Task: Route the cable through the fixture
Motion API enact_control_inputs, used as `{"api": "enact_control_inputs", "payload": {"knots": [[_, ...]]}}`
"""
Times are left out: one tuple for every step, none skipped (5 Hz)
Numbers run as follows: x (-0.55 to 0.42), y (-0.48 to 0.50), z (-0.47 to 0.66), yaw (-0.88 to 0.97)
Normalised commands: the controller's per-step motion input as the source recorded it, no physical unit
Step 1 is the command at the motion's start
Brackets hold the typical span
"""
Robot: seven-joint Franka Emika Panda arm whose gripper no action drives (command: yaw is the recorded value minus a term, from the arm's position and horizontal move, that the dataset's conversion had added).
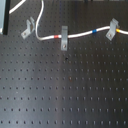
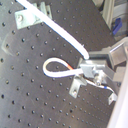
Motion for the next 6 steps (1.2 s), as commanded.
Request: {"api": "enact_control_inputs", "payload": {"knots": [[-0.248,-0.444,0.74,0.39],[-0.238,-0.349,0.66,0.44],[-0.203,-0.135,0.54,0.63],[-0.164,0.038,0.34,0.77],[-0.117,0.099,0.18,0.84],[-0.103,0.103,-0.02,0.79]]}}
